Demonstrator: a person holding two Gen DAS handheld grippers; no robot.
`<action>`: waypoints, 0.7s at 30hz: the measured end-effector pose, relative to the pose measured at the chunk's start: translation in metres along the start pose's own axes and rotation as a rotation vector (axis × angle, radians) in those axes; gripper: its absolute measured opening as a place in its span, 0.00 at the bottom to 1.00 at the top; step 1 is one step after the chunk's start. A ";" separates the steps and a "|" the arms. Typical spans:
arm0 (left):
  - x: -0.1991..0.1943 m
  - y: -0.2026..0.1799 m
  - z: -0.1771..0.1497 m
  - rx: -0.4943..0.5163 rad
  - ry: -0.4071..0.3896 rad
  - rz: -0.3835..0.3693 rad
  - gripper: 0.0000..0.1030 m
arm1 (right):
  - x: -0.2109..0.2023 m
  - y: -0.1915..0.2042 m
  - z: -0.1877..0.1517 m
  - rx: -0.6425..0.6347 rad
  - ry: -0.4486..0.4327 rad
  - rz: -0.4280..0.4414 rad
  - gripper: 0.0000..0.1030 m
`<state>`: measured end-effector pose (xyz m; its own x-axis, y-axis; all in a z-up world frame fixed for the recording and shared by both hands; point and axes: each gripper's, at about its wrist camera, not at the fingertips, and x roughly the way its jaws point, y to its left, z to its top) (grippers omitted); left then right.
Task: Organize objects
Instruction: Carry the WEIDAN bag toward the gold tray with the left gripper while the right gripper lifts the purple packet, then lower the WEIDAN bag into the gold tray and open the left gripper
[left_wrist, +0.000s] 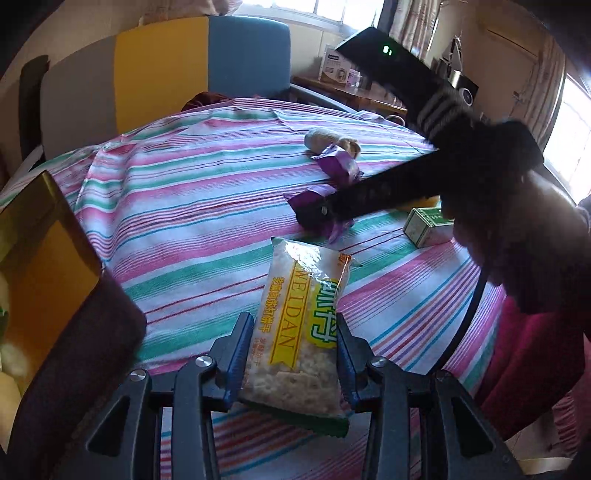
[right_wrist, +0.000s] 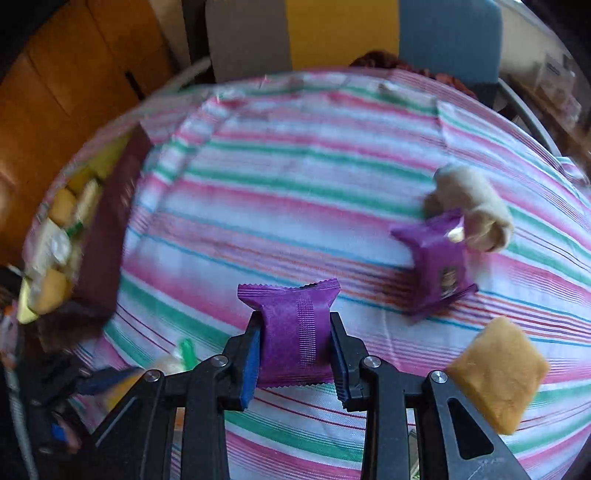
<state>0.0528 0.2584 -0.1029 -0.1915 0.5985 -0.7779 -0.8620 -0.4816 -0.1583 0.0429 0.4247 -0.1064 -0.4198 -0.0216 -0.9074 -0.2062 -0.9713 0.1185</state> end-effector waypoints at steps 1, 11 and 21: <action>-0.002 0.001 0.000 -0.009 0.002 -0.003 0.41 | 0.004 0.004 -0.001 -0.026 0.008 -0.011 0.32; -0.029 0.005 0.000 -0.031 -0.031 -0.018 0.41 | 0.008 0.007 -0.005 -0.036 0.016 -0.017 0.32; -0.081 0.067 0.020 -0.271 -0.120 0.014 0.41 | 0.006 0.007 -0.001 -0.058 0.013 -0.032 0.32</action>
<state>0.0010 0.1901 -0.0389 -0.2705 0.6542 -0.7063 -0.7054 -0.6340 -0.3171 0.0399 0.4172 -0.1114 -0.4019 0.0068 -0.9157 -0.1675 -0.9836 0.0662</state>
